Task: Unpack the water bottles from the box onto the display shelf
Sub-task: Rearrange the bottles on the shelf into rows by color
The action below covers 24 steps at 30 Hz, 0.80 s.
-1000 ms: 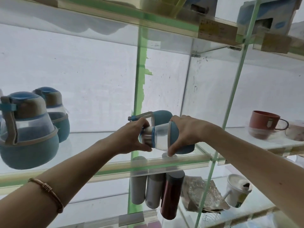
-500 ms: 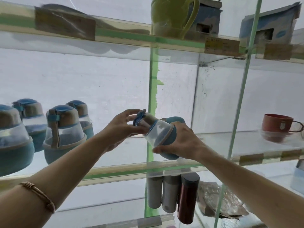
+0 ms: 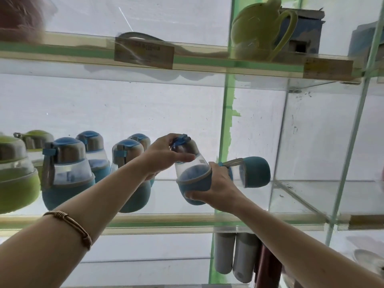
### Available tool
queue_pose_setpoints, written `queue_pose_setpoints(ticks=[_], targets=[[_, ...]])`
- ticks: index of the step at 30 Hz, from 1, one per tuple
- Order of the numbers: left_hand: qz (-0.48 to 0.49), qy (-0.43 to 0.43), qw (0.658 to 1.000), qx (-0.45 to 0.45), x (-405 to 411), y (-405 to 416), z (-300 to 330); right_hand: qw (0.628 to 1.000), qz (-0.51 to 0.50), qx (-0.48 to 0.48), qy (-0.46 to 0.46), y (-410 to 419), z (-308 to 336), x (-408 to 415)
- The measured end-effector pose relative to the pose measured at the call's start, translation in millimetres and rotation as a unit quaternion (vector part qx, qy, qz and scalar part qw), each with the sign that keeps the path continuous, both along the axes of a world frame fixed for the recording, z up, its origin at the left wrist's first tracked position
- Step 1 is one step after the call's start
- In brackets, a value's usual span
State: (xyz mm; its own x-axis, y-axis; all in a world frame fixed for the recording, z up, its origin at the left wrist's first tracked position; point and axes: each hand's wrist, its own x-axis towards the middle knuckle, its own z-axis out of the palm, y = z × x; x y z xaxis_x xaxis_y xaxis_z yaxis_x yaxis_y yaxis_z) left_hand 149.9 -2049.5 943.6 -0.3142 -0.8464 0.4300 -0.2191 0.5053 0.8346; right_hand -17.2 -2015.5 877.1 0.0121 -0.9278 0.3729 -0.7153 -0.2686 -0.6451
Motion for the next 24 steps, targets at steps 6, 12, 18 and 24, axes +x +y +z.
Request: queue_pose_setpoints(ticks=[6,12,18,24], targets=[[-0.013,-0.062,0.996,-0.064,-6.5,-1.7,-1.3,0.998,-0.044,0.002,0.036,-0.4,-1.4,0.4],[0.005,-0.031,0.999,-0.042,-21.6,-1.3,-10.2,0.999,-0.028,0.018,0.037,0.3,-7.8,1.7],[0.044,0.010,0.999,0.001,-15.6,-2.4,-18.6,0.999,-0.020,0.033,0.037,6.7,4.0,-10.9],[0.045,0.029,0.999,0.002,-14.9,-0.7,-11.3,0.997,-0.032,0.025,0.069,5.9,1.4,2.1]])
